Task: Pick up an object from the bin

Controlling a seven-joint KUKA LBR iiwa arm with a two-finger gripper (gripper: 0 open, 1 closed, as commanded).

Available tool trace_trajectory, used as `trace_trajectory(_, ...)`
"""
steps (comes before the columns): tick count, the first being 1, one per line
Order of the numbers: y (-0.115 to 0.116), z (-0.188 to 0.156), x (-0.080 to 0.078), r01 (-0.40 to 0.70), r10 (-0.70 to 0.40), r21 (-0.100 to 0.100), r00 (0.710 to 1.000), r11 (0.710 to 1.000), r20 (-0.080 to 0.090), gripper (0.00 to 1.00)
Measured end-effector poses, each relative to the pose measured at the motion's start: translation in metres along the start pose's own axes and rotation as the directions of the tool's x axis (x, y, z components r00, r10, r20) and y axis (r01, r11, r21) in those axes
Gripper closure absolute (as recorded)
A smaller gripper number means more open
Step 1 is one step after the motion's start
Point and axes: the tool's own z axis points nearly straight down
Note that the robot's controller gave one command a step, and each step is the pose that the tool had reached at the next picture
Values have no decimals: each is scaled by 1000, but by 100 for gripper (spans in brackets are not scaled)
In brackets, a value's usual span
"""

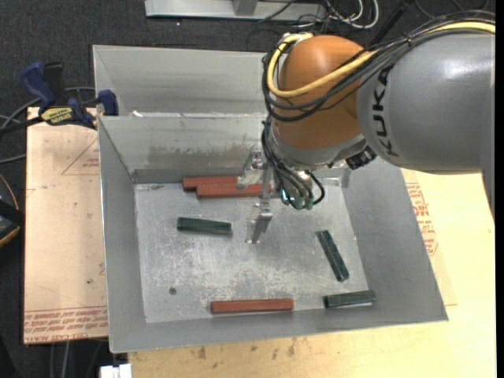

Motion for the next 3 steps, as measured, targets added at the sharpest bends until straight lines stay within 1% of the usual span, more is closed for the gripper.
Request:
trace_trajectory(1, 0, -4, -2, -2, 2, 0, 1000, 1000, 7, 0)
trace_trajectory(2, 4, 35, -10, 23, -23, -1, 1000, 1000, 16, 0)
trace_trajectory(3, 19, 134, -7, 111, -111, -2, 994, 994, 25, 100)
